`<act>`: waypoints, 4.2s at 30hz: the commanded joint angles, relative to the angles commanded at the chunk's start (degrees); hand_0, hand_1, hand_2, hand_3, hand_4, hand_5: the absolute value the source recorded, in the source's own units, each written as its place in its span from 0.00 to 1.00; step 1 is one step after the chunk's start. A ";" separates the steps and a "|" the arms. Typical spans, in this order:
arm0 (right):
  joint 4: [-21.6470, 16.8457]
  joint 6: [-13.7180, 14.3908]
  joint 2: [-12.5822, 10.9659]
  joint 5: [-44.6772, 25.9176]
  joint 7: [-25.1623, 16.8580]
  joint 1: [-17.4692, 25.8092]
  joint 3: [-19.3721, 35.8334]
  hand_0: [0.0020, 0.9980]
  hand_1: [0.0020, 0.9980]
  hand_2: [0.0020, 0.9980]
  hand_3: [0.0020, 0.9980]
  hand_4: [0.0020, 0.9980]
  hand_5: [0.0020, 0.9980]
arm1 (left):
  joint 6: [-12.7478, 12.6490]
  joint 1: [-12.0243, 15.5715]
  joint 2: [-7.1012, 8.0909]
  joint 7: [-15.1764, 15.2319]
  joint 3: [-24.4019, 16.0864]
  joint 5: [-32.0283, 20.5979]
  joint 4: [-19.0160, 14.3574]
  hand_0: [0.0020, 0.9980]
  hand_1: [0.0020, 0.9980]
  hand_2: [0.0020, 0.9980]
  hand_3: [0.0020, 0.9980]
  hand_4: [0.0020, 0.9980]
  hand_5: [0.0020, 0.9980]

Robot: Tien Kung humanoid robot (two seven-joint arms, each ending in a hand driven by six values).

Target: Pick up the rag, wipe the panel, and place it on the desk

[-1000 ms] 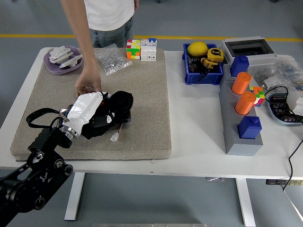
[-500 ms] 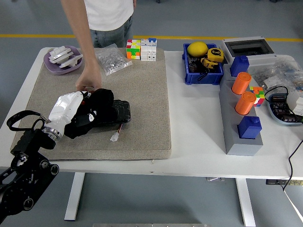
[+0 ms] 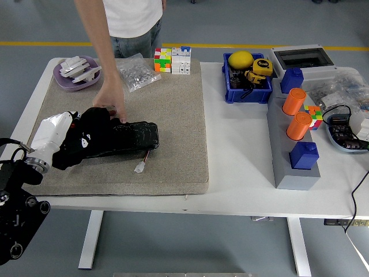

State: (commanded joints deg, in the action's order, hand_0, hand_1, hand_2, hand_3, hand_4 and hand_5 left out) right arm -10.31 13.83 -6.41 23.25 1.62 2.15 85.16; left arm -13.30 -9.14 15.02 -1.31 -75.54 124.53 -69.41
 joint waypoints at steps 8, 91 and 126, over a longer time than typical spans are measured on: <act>0.00 0.06 0.20 -0.40 -0.14 0.08 -0.34 0.79 0.70 0.69 0.62 0.98 0.48 | 0.14 1.27 1.66 0.20 -3.01 0.31 0.32 0.24 0.28 0.53 0.48 0.27 0.00; 0.00 0.40 -0.10 -1.85 0.66 0.40 -3.51 0.79 0.70 0.69 0.62 0.98 0.47 | -0.26 -7.83 -2.89 -0.53 15.37 -2.53 1.63 0.24 0.29 0.53 0.49 0.27 0.00; 0.00 0.32 0.04 -1.41 0.47 0.42 -2.71 0.78 0.70 0.69 0.62 0.99 0.47 | 0.08 0.03 1.84 0.48 -1.38 -1.19 2.17 0.24 0.29 0.53 0.49 0.27 0.00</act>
State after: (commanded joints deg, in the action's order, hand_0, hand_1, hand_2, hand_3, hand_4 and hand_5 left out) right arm -10.31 14.15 -6.36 21.84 2.09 2.56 82.45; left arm -13.23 -9.11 16.86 -0.83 -76.92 123.34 -67.24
